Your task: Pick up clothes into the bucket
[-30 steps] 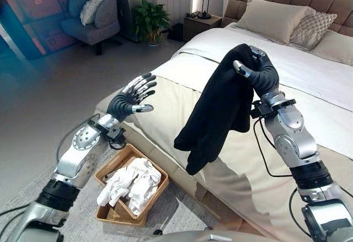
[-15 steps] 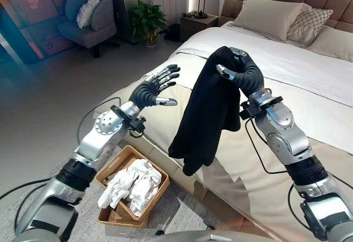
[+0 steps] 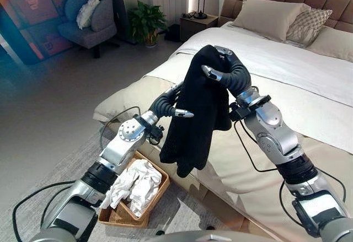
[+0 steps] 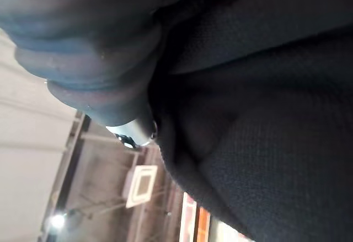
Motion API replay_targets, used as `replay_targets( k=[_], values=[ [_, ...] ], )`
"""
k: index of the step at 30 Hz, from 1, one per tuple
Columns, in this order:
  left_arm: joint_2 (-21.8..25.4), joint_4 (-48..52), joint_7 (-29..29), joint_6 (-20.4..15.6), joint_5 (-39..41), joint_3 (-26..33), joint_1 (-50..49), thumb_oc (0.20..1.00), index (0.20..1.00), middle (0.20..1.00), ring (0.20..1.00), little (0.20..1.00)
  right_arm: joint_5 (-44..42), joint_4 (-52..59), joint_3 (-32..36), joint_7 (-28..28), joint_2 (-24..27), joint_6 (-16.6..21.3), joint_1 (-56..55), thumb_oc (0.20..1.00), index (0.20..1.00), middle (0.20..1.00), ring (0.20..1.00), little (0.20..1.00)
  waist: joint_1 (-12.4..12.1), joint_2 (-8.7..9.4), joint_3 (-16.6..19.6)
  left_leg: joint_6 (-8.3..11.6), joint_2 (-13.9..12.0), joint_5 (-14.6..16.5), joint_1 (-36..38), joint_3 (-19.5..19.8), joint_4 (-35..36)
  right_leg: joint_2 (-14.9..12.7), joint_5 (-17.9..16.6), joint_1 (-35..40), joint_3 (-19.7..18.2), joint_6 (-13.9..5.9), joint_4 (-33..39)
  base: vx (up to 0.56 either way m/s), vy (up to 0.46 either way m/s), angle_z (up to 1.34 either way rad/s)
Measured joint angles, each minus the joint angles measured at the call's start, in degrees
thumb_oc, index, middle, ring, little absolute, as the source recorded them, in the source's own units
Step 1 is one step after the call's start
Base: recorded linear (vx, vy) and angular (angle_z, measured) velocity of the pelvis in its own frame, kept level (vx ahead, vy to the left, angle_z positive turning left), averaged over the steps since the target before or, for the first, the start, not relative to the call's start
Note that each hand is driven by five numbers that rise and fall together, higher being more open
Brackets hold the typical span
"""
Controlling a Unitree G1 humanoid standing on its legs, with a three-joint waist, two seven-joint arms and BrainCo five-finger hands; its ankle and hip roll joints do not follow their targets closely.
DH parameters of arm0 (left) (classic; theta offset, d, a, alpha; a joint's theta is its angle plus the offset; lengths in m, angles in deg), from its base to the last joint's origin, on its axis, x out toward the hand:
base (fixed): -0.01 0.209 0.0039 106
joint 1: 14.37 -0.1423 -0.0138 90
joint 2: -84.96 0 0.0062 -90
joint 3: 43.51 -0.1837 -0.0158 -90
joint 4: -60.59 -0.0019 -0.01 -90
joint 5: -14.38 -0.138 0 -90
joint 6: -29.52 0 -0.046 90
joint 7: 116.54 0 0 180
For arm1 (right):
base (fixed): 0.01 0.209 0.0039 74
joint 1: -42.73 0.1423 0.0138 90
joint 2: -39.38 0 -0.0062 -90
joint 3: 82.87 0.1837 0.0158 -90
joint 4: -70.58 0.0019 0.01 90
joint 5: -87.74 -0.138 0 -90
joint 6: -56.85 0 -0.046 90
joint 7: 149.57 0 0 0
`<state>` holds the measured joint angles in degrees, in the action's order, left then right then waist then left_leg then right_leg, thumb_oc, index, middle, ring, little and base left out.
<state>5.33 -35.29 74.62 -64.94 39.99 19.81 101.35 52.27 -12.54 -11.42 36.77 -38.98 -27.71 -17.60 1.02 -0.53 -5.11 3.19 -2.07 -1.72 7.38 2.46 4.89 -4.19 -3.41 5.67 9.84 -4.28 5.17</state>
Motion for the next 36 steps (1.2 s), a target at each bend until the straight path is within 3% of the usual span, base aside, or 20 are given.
replay_targets(
  k=[9,15,17,18,21,22,23,24,33,36],
  values=[
    [-3.1,-0.25,-0.09,1.36,0.08,-2.51,0.82,1.0,1.0,1.0,1.0,1.0,-0.74,0.01,-0.61,0.64,-1.15,-0.06,0.01,0.2,0.2,0.2,0.2,0.2,0.01,-0.09,0.05,0.0,0.05,0.0,-0.01,-0.02,0.0,-0.04,0.0,-0.01,0.02,0.0,-0.01,0.0,0.0,0.0],
    [-4.93,-2.61,-2.11,1.27,-1.44,-3.19,1.95,1.0,1.0,1.0,1.0,1.0,-2.3,0.92,-2.49,0.67,-2.18,-0.07,0.02,0.2,0.2,0.2,0.2,0.2,1.44,-0.37,0.15,-0.01,0.07,0.01,-0.06,-0.14,0.0,-0.08,0.0,-0.11,-0.03,0.0,0.0,0.0,0.0,-0.01],
    [-6.2,-2.91,-2.28,1.28,-1.18,-3.37,2.05,0.592,0.592,0.592,0.592,0.592,-2.31,1.1,-2.57,0.65,-2.23,-0.06,0.02,0.2,0.2,0.2,0.2,0.2,1.56,-0.41,0.14,-0.01,0.05,0.0,-0.06,-0.21,-0.01,-0.06,0.0,-0.19,-0.09,0.0,-0.01,0.0,0.0,0.0],
    [-6.68,-2.91,-2.28,1.28,-1.13,-3.58,2.09,0.2,0.2,0.2,0.2,0.2,-2.31,1.11,-2.57,0.63,-2.19,-0.06,0.02,0.2,0.2,0.2,0.2,0.2,1.58,-0.5,0.18,-0.01,0.05,0.0,-0.07,-0.22,0.0,-0.06,0.0,-0.19,-0.09,0.0,-0.01,0.0,0.0,0.0],
    [-7.38,-2.92,-2.1,1.45,2.8,-3.68,2.09,0.2,0.2,0.2,0.2,0.2,-2.45,1.18,-2.57,0.59,-2.23,-0.05,0.02,0.2,0.2,0.2,0.2,0.2,1.75,-0.75,0.19,-0.01,0.06,0.01,-0.06,-0.32,0.0,-0.07,0.0,-0.23,-0.24,-0.01,0.0,0.0,0.0,0.0],
    [-7.42,-2.91,-1.96,1.59,4.74,-3.71,2.09,0.2,0.2,0.2,0.2,0.2,-2.47,1.29,-2.57,0.57,-2.23,-0.05,0.02,0.297,0.297,0.297,0.297,0.297,1.92,-0.8,0.19,-0.01,0.06,0.01,-0.06,-0.34,0.0,-0.06,0.0,-0.25,-0.3,-0.01,0.0,0.0,0.0,0.0],
    [-7.37,-2.9,-1.71,1.95,7.83,-3.72,2.09,0.2,0.2,0.2,0.2,0.2,-2.47,1.57,-2.57,0.54,-2.23,-0.05,0.02,0.856,0.856,0.856,0.856,0.856,2.39,-0.87,0.21,-0.01,0.04,0.01,-0.07,-0.4,0.01,-0.05,0.0,-0.26,-0.38,0.0,0.0,0.03,0.0,-0.01],
    [-7.32,-2.9,-1.54,2.08,9.24,-3.72,2.09,0.2,0.2,0.2,0.2,0.2,-2.47,1.62,-2.57,0.53,-2.22,-0.05,0.02,1.0,1.0,1.0,1.0,1.0,2.39,-0.91,0.24,-0.01,0.04,0.01,-0.06,-0.41,0.01,-0.05,0.0,-0.26,-0.38,0.0,0.0,0.04,0.009,-0.01],
    [-7.93,-2.53,-4.29,2.81,19.1,-3.06,1.96,0.2,0.2,0.2,0.2,0.2,-3.04,1.82,-1.49,-2.4,-2.34,0.42,0.0,1.0,1.0,1.0,1.0,1.0,2.68,-1.02,0.3,-0.02,-0.01,0.02,0.0,-0.51,0.02,0.0,-0.01,-0.22,-0.47,-0.01,-0.01,0.0,0.0,0.0],
    [-8.35,-2.13,-6.76,2.59,20.43,-0.04,1.51,0.2,0.2,0.2,0.2,0.2,-3.54,1.82,0.86,-4.02,-2.68,0.7,-0.32,1.0,1.0,1.0,1.0,1.0,2.63,-1.02,0.3,-0.02,-0.02,0.02,-0.01,-0.5,0.02,0.0,-0.01,-0.21,-0.42,-0.01,-0.01,0.0,0.0,0.0]
  ],
)
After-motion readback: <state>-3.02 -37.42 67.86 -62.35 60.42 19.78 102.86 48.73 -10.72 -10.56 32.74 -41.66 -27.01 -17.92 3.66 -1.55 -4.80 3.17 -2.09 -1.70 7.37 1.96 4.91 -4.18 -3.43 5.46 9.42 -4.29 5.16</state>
